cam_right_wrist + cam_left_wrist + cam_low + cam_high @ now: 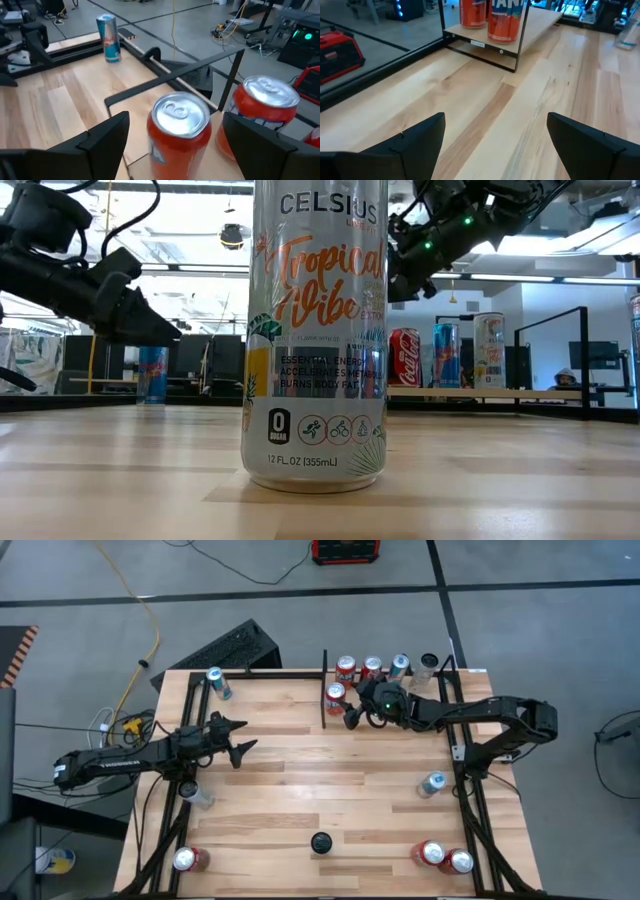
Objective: Place canned beverage on shelf
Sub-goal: Put the top orange soda can on the shelf aligned with the other orange soda can
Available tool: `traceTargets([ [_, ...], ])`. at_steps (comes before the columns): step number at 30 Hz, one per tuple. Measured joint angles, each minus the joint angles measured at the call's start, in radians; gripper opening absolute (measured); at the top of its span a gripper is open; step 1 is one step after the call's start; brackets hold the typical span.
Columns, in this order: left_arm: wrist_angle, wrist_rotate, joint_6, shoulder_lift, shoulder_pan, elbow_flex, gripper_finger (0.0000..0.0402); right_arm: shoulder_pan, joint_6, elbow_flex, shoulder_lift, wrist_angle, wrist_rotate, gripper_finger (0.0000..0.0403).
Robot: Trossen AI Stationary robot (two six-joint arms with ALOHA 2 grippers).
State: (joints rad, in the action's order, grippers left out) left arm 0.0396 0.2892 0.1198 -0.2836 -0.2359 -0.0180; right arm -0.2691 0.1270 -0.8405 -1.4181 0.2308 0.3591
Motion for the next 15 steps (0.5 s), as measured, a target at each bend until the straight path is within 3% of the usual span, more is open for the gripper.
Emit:
traceTargets([
  [6,-0.002,0.001,-0.003,0.0,0.0,-0.001,0.0334,0.006,-0.045,0.001,0.012,-0.014,-0.072,0.0345],
  [11,-0.005,0.001,-0.003,0.0,0.0,-0.002,0.0334,-0.053,-0.106,0.001,0.011,0.052,-0.221,0.0345],
  [15,-0.006,0.002,-0.003,0.0,0.0,-0.002,0.0334,-0.097,-0.135,0.001,0.011,0.03,-0.255,0.0345],
])
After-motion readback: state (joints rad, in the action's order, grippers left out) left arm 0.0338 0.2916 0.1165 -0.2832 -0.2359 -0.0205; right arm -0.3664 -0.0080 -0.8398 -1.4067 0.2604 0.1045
